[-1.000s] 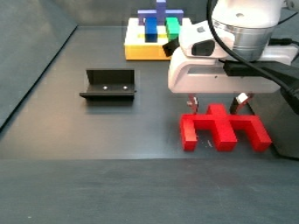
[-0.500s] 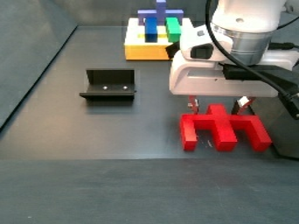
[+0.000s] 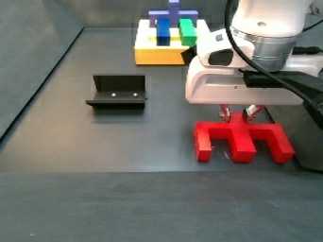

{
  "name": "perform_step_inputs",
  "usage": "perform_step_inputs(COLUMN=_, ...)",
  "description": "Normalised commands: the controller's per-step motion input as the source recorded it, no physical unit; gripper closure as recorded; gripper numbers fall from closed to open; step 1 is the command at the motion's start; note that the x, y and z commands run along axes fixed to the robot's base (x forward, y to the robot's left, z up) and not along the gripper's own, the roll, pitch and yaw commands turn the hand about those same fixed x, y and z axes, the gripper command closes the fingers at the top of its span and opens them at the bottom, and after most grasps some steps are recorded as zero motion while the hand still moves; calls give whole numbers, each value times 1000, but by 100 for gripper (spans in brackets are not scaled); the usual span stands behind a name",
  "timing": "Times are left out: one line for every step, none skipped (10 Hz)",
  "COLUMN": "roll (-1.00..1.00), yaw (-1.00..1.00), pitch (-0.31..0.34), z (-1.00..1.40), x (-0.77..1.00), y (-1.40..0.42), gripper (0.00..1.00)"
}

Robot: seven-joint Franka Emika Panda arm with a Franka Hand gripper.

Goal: Pick up the red object. Move up. Place the red object on the fixture. Regrasp the red object. Move to above the board. Insert the red object.
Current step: Pick up the red object.

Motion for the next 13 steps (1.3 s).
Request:
perform_step_inputs(roll=0, yaw=0, pitch=0, z=0, x=0, y=0, gripper=100)
perform_step_inputs(roll=0, yaw=0, pitch=0, z=0, x=0, y=0, gripper=100)
perform_step_inputs(roll=0, yaw=0, pitch=0, z=0, x=0, y=0, gripper=100)
perform_step_inputs(roll=0, yaw=0, pitch=0, z=0, x=0, y=0, gripper=100)
perform_step_inputs(roll=0, yaw=0, pitch=0, z=0, x=0, y=0, gripper=100)
perform_step_inputs(roll=0, yaw=0, pitch=0, z=0, x=0, y=0, gripper=100)
perform_step_inputs(roll=0, yaw=0, pitch=0, z=0, x=0, y=0, gripper=100)
perform_step_inputs(roll=0, yaw=0, pitch=0, z=0, x=0, y=0, gripper=100)
perform_step_inputs(roll=0, yaw=0, pitch=0, z=0, x=0, y=0, gripper=100)
perform_step_inputs(roll=0, yaw=0, pitch=0, z=0, x=0, y=0, gripper=100)
perform_step_inputs(roll=0, yaw=0, pitch=0, z=0, x=0, y=0, gripper=100)
perform_step_inputs(roll=0, yaw=0, pitch=0, z=0, x=0, y=0, gripper=100)
perform_step_inputs(roll=0, yaw=0, pitch=0, z=0, x=0, y=0, gripper=100)
